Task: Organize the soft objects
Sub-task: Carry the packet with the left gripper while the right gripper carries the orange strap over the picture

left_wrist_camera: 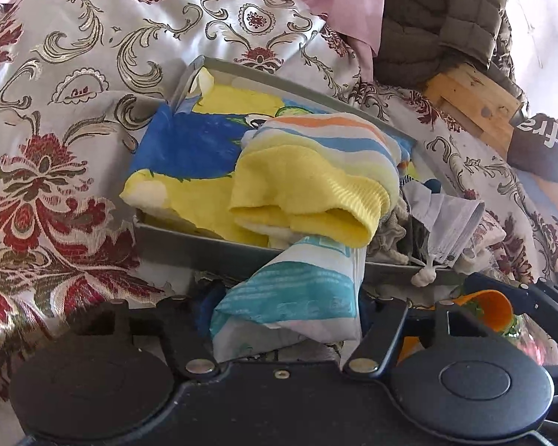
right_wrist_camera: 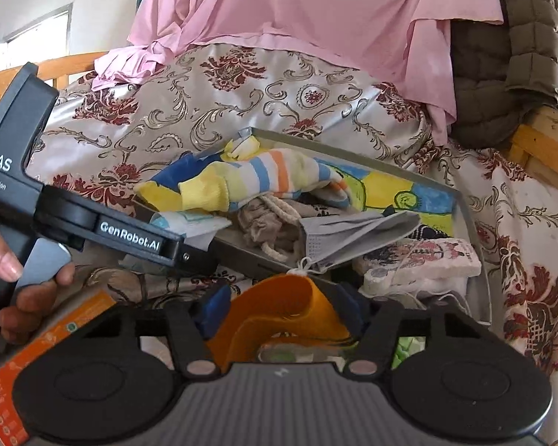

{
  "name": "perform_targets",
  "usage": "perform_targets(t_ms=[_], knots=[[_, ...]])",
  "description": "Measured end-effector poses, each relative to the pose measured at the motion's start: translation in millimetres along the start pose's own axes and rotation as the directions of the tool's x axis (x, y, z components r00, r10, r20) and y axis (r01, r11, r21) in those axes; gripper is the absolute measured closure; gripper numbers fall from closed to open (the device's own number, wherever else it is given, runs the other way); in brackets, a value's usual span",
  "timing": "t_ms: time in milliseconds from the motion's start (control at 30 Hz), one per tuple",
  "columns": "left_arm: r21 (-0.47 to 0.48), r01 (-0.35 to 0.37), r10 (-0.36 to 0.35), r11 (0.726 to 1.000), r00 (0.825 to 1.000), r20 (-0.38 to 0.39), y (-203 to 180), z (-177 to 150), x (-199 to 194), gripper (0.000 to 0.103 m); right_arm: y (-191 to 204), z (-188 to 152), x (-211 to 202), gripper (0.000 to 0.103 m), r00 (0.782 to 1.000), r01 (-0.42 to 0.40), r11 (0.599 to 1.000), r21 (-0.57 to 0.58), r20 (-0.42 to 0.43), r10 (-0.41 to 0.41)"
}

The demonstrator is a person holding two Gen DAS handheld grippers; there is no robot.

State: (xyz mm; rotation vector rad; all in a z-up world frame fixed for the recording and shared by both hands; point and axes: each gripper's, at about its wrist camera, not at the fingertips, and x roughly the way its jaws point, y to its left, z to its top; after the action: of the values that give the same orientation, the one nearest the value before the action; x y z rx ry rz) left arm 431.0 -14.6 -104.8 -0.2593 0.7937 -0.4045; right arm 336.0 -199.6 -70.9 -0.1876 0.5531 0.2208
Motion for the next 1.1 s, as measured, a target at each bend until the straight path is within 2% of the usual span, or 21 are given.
perform_targets(t_ms=[167, 233, 467, 833, 1100], knots=[[0.016, -0.019, 0.019, 1.000, 1.000, 0.008, -6.1, -3.5, -3.1, 0.042, 0.2, -0.3, 0.1, 0.054, 1.000, -0.005, 1.000, 0.006, 0.002, 0.005], [0.009, -0.031, 0.031, 0.999, 0.999, 0.011, -8.8, -4.6, -5.4, 0.044, 0.2, -0.8, 0.4, 0.066, 1.000, 0.002, 1.000, 0.006, -0.002, -0.002], [0.004, -0.076, 0.075, 0.997, 0.996, 0.051, -18.1, -10.0, -22.5, 0.044, -2.7, -2.8, -3.1, 0.075, 1.000, 0.010, 1.000, 0.022, 0.012, -0.011], [-0.031, -0.138, 0.141, 0.990, 0.977, 0.159, -34.8, -14.0, -79.6, 0.044, -12.6, 2.4, -21.5, 0.082, 0.998, -0.032, 0.997, 0.071, 0.062, 0.028], [-0.016, -0.163, 0.164, 0.986, 0.973, 0.165, -54.5, -18.6, -100.1, 0.044, -18.6, 4.3, -30.4, 0.087, 0.996, -0.052, 0.995, 0.089, 0.077, 0.045]])
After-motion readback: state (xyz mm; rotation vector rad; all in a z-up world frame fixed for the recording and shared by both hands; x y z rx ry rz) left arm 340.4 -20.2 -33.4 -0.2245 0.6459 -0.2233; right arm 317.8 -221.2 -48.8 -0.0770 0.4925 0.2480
